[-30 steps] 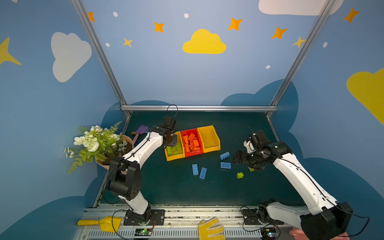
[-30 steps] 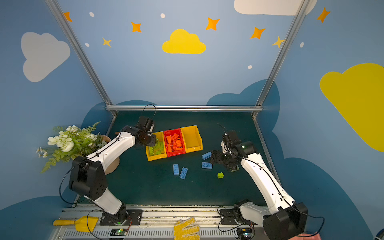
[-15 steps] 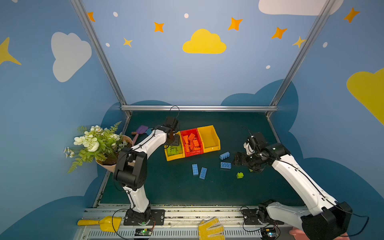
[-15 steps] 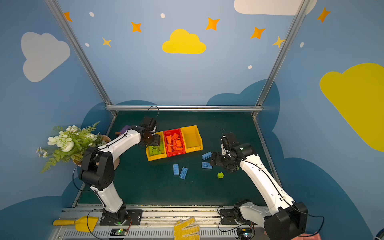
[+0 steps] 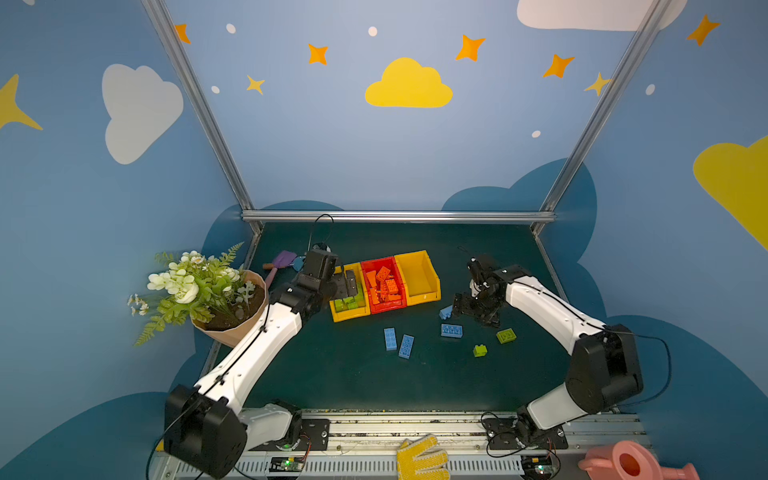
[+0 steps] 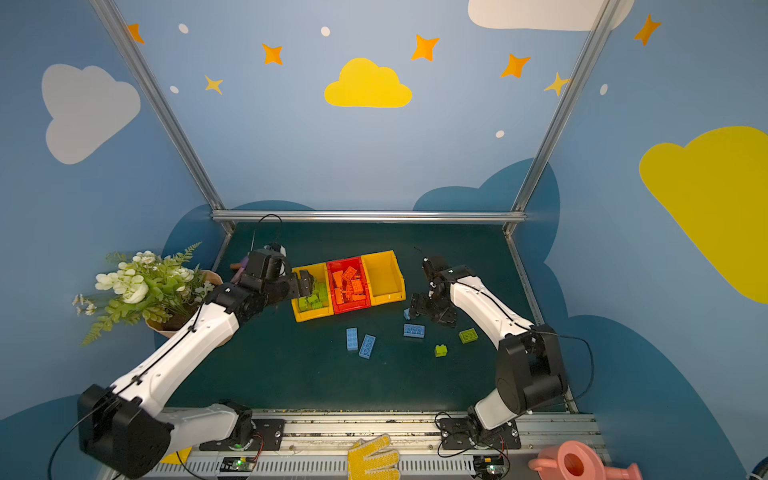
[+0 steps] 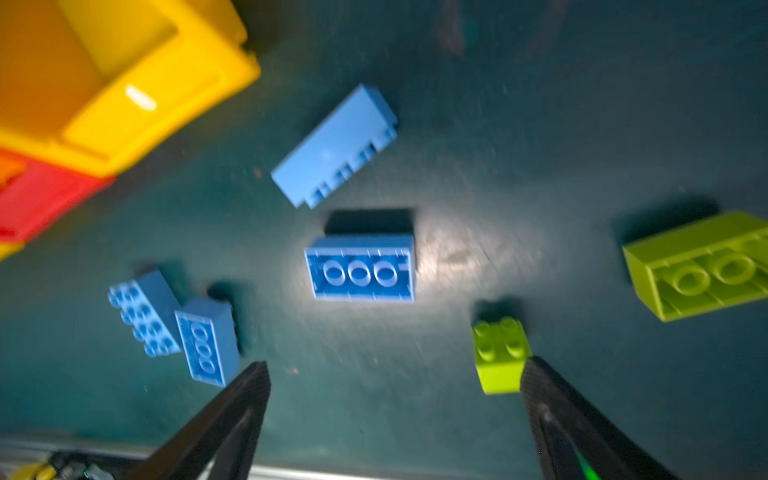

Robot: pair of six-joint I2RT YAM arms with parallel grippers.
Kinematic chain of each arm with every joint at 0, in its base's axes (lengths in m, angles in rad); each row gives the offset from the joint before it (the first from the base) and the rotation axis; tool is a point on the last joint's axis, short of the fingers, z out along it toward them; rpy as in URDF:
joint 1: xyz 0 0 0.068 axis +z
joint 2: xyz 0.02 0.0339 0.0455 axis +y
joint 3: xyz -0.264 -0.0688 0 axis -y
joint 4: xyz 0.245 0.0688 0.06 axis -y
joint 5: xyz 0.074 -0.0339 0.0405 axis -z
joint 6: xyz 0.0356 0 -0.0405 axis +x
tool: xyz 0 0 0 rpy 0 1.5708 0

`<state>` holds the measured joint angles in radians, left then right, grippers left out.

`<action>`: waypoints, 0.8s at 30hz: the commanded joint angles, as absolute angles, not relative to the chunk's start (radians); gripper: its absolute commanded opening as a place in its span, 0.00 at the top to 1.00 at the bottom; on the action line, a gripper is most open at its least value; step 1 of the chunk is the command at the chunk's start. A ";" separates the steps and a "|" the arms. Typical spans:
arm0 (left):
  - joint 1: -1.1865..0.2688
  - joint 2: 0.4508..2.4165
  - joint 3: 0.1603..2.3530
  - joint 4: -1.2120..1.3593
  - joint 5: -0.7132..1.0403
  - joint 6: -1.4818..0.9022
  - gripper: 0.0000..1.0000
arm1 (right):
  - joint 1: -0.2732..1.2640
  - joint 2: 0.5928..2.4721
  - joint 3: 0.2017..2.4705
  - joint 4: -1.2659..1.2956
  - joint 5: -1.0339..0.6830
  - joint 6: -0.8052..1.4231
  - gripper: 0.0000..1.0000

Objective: Sort the legos into containers by color
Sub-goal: 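Grasp a light-blue 2x4 brick with the right gripper while the left arm withdraws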

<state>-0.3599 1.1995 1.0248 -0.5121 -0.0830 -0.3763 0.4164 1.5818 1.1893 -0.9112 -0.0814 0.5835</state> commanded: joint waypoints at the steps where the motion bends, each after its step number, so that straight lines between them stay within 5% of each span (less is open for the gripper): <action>1: -0.370 1.124 0.961 -0.524 -0.087 -0.447 0.00 | 0.422 1.642 1.247 -0.848 -0.045 0.662 0.09; 16: -0.378 0.934 0.873 -0.616 -0.095 -0.468 0.00 | 0.428 1.885 1.317 -0.770 -0.024 0.873 0.35; 24: -0.376 0.936 0.874 -0.631 -0.049 -0.440 0.00 | 0.434 1.952 1.350 -0.770 -0.012 0.894 0.67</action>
<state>-0.3740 0.9409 0.8768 -0.6044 -0.0689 -0.4587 0.4301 1.9114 1.3579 -0.7452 -0.0395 0.8742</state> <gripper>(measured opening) 0.998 0.336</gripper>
